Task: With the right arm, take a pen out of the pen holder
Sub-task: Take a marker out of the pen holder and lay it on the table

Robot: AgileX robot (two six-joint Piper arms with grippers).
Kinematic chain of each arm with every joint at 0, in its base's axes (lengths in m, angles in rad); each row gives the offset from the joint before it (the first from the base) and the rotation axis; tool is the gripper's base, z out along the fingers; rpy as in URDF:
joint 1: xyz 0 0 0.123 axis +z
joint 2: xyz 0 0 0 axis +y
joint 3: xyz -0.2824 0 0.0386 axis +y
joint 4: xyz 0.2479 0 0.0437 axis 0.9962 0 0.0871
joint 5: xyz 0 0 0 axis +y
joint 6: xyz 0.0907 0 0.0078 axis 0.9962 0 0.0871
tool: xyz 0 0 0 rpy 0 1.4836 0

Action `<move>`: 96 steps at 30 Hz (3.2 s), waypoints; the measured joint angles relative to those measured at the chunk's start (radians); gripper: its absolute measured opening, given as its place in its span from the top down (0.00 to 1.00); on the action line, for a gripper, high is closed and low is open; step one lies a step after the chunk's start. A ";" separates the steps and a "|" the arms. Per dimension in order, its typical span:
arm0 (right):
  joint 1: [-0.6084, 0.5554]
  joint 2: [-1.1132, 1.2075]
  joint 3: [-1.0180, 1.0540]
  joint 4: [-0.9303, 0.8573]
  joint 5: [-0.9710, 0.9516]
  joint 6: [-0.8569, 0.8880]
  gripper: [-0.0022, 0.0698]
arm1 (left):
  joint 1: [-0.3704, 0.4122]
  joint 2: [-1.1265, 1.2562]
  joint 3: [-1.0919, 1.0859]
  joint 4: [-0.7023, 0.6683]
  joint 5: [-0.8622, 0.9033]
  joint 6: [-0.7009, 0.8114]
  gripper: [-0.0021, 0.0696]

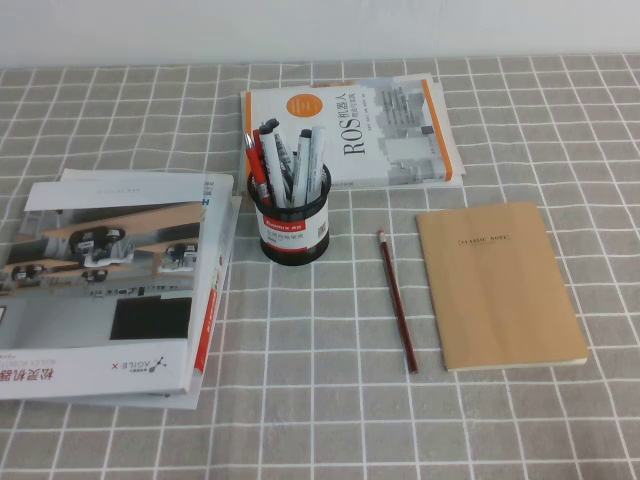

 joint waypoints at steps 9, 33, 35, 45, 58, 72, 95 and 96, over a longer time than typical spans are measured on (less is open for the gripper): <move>0.000 0.000 0.000 0.000 0.000 0.000 0.99 | 0.000 0.000 0.000 0.000 0.000 0.000 0.98; 0.000 0.000 0.000 0.012 0.000 -0.002 0.99 | 0.000 0.000 0.000 0.000 0.000 0.000 0.98; 0.000 0.000 0.000 0.012 0.000 -0.002 0.99 | 0.000 0.000 0.000 0.000 0.000 0.000 0.98; 0.000 0.000 0.000 0.012 0.000 -0.002 0.99 | 0.000 0.000 0.000 0.000 0.000 0.000 0.98; 0.000 0.000 0.000 0.131 -0.082 -0.002 0.99 | 0.000 0.000 0.000 0.000 0.000 0.000 0.98; 0.000 0.000 0.000 0.720 -0.289 -0.002 0.99 | 0.000 0.000 0.000 0.000 0.000 0.000 0.98; 0.000 0.202 -0.148 0.679 -0.062 -0.025 0.99 | 0.000 0.000 0.000 0.000 0.000 0.000 0.98; 0.000 0.235 -0.171 0.661 -0.028 -0.025 0.99 | 0.000 0.000 0.000 0.000 0.000 0.000 0.98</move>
